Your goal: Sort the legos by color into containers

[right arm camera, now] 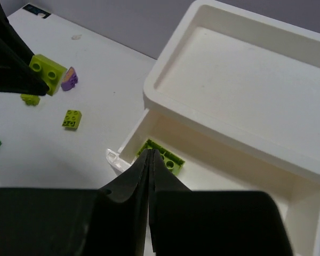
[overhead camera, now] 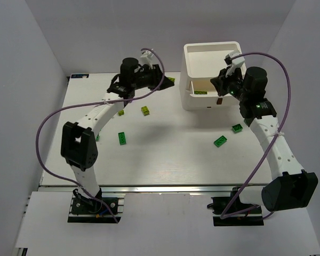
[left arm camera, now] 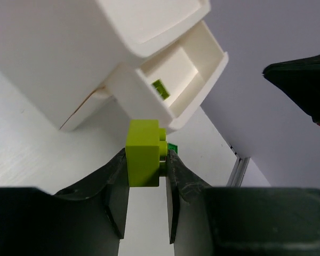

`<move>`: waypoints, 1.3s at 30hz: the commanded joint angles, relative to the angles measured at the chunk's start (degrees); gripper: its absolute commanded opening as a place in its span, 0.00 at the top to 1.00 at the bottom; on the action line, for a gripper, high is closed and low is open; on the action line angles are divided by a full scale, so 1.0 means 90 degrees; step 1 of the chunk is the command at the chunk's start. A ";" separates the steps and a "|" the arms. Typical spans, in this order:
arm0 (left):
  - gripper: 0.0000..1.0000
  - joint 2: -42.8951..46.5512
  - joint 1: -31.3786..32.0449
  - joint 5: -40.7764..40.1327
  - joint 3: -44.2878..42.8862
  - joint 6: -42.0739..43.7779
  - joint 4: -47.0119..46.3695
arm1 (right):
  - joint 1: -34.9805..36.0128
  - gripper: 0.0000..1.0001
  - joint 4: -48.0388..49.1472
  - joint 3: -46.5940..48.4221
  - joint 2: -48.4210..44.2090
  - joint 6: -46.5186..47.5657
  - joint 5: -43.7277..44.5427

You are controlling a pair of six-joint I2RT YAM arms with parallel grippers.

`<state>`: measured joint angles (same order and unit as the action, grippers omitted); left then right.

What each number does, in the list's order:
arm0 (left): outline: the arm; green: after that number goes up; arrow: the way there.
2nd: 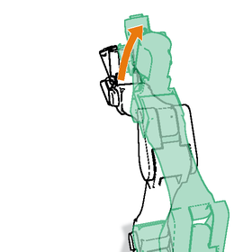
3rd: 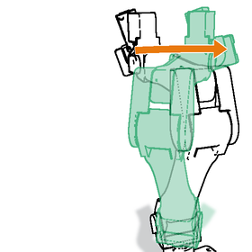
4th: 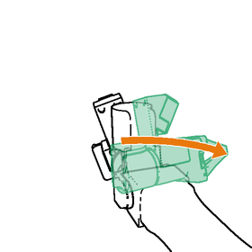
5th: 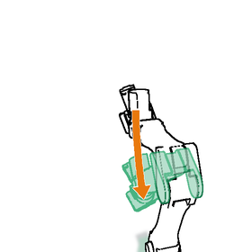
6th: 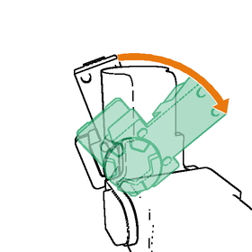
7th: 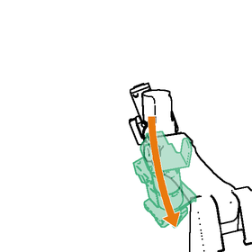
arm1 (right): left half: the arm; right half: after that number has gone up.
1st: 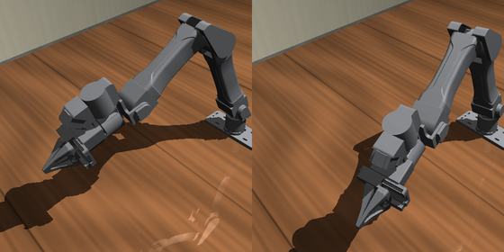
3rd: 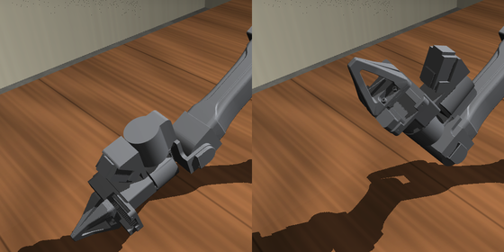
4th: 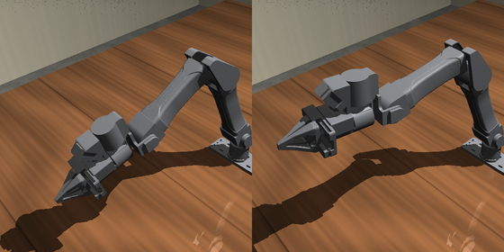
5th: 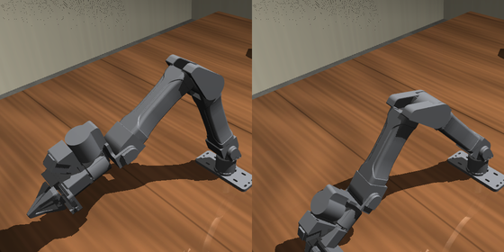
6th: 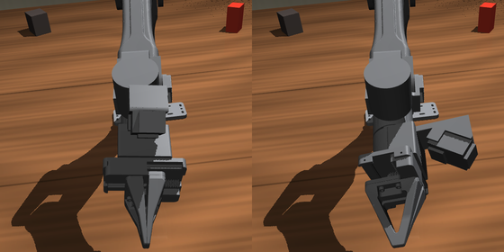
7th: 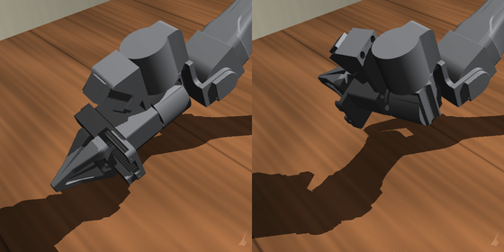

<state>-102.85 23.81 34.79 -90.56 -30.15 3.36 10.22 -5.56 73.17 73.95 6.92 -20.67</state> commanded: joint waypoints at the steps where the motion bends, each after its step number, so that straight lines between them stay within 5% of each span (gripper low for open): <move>1: 1.00 -0.0339 0.0497 0.0354 -0.0785 0.0342 -0.0694 | -0.0109 0.97 0.0306 -0.0024 -0.0267 -0.0378 0.0840; 9: 0.97 -0.1862 0.1250 0.0217 -0.2892 0.0362 -0.0881 | -0.0256 0.94 0.0160 -0.0054 -0.0385 -0.0612 0.0919; 14: 0.91 -0.2351 0.1543 -0.0280 -0.3248 0.0605 -0.0608 | -0.0344 0.92 0.0130 -0.0043 -0.0434 -0.0671 0.0910; 26: 0.38 -0.2664 0.1729 -0.1394 -0.3843 0.0899 0.0047 | -0.0462 0.78 0.0140 -0.0102 -0.0483 -0.0622 0.0636; 30: 0.33 -0.2606 0.1729 -0.1414 -0.3892 0.0870 0.0057 | -0.0481 0.73 0.0120 -0.0112 -0.0463 -0.0564 0.0432; 34: 0.43 -0.2246 0.1729 -0.1472 -0.3990 0.0821 -0.0011 | -0.0481 0.74 0.0101 -0.0083 -0.0424 -0.0048 -0.0659; 35: 0.51 -0.2099 0.1729 -0.1627 -0.3971 0.0811 0.0008 | -0.0500 0.74 0.0071 -0.0025 -0.0347 0.0147 -0.1059; 36: 0.71 -0.1924 0.1613 -0.1716 -0.3796 0.0792 0.0037 | -0.0472 0.74 0.0023 -0.0005 -0.0317 0.0526 -0.1972; 39: 0.97 -0.0841 0.1456 -0.2512 -0.3065 0.0762 0.0203 | -0.0393 0.74 -0.0037 0.0151 -0.0044 0.1124 -0.3168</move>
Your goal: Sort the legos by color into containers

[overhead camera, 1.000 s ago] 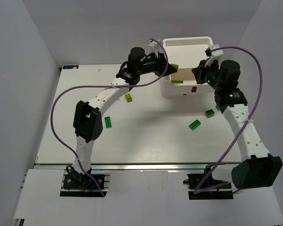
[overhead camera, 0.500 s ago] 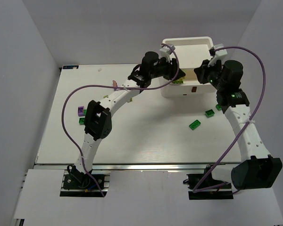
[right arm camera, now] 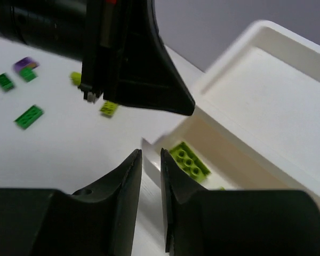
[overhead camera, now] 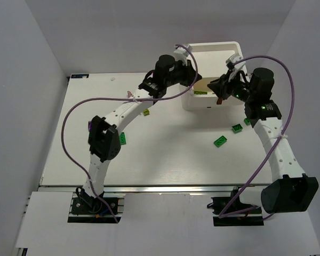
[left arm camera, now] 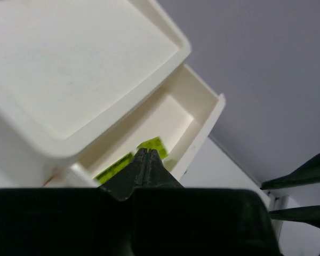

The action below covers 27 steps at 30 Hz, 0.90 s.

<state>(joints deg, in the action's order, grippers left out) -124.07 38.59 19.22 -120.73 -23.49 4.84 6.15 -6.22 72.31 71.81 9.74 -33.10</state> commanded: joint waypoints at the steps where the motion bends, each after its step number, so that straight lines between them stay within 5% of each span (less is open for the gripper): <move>1: 0.99 0.1878 -0.0186 -0.1049 0.1014 0.0089 0.0096 | 0.0126 0.74 0.0037 0.0333 0.0330 0.0784 -0.1965; 4: 0.94 0.3807 -0.0410 -0.2026 0.2654 0.0178 0.0310 | 0.0360 0.68 -0.0303 0.1104 0.0965 0.0880 -0.2103; 6: 0.79 0.4544 -0.0469 -0.2797 0.3371 0.0110 0.0593 | 0.0594 0.63 -0.0626 0.1553 0.1443 0.1095 -0.2006; 10: 0.29 0.6136 -0.0703 -0.4193 0.5022 -0.0378 0.1743 | 0.1375 0.55 -0.1310 0.2733 0.2234 0.1428 -0.1207; 14: 0.11 0.7319 -0.0762 -0.4596 0.6379 -0.1207 0.2664 | 0.2409 0.53 -0.2051 0.3817 0.3472 0.1311 0.0023; 20: 0.04 0.8472 -0.0762 -0.4743 0.7241 -0.1921 0.3426 | 0.3242 0.38 -0.2668 0.5272 0.5259 0.0385 0.1285; 27: 0.03 0.8688 -0.0762 -0.4792 0.7399 -0.2117 0.3925 | 0.3661 0.22 -0.2581 0.5832 0.6688 -0.0984 0.3187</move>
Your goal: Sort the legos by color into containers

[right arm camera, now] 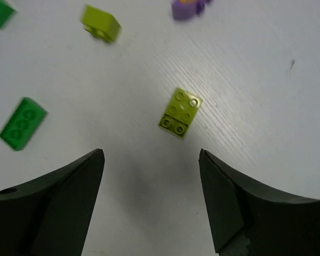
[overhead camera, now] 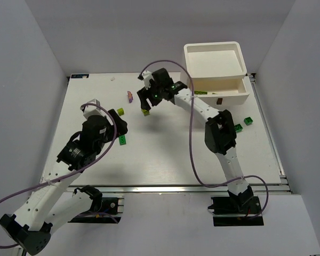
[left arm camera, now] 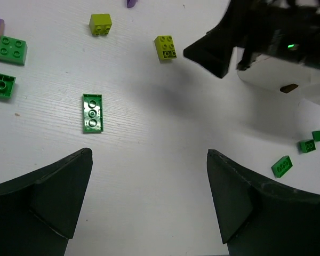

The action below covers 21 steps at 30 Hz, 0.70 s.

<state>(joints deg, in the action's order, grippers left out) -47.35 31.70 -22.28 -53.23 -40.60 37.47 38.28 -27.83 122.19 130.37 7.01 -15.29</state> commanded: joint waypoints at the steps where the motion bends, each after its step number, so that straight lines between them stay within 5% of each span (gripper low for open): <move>1: 0.02 0.0154 0.0003 -0.0161 -0.0120 -0.0225 0.0396 | 0.0150 0.22 -0.0063 0.0281 0.0280 -0.0729 0.1297; 10: 0.02 -0.0080 0.0003 -0.0132 -0.0218 -0.0206 0.0592 | 0.0268 0.19 0.0299 0.0544 0.1237 -0.1032 0.1552; 21: 0.02 -0.0119 0.0003 -0.0102 -0.0160 -0.0401 0.0612 | 0.0278 0.27 0.1100 0.0408 0.1638 -0.1218 0.1962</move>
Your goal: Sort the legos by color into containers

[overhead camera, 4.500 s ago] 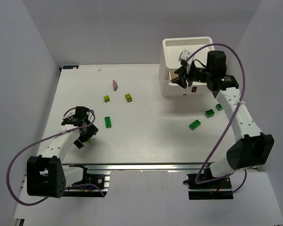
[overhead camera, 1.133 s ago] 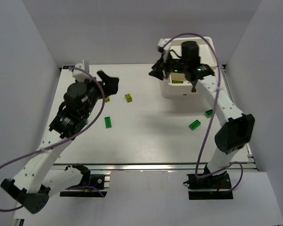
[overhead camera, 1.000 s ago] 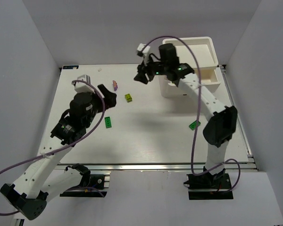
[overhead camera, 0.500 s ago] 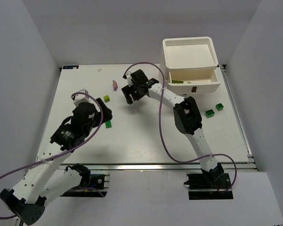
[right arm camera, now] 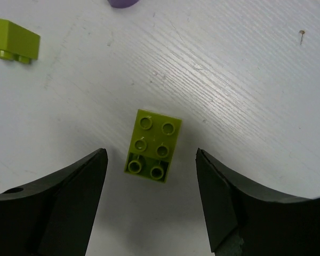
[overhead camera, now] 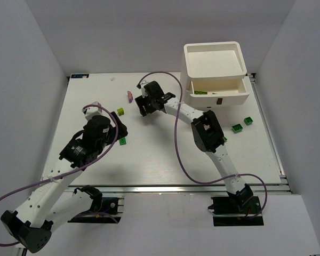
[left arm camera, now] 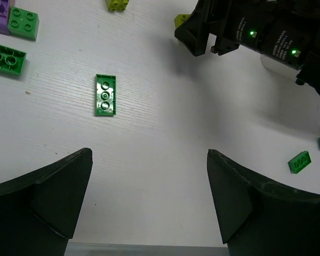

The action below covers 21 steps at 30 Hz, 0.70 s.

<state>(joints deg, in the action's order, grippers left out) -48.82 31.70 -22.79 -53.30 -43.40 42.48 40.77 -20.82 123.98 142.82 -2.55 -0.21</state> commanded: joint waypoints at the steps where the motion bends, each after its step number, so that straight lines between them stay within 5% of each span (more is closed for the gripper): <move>1: 0.02 0.0034 0.0003 -0.0056 -0.0152 -0.0100 0.0056 | 0.0001 0.28 0.0331 0.0199 0.0292 -0.0166 0.0296; 7: 0.02 -0.0005 0.0003 -0.0095 -0.0201 -0.0110 0.0016 | 0.0011 0.37 0.0448 0.0189 0.0429 -0.0108 0.0257; 14: 0.02 0.0004 0.0003 -0.0056 0.0013 -0.0149 -0.0188 | -0.0028 0.81 0.0993 -0.0269 0.0021 0.0204 0.0092; 17: 0.02 -0.0044 0.0003 -0.0066 0.0198 -0.0139 -0.0413 | -0.0068 1.00 0.1384 -0.0855 -0.0652 0.0700 -0.0530; 21: 0.02 -0.0405 0.0003 -0.0007 0.0258 -0.0081 -0.0832 | -0.0475 1.00 0.1152 -0.1362 -0.2211 0.1551 -0.2697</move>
<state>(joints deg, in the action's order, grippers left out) -50.61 31.70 -22.94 -51.70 -44.25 38.87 39.33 -13.10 112.62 137.38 4.32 -8.99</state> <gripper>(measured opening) 0.975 0.426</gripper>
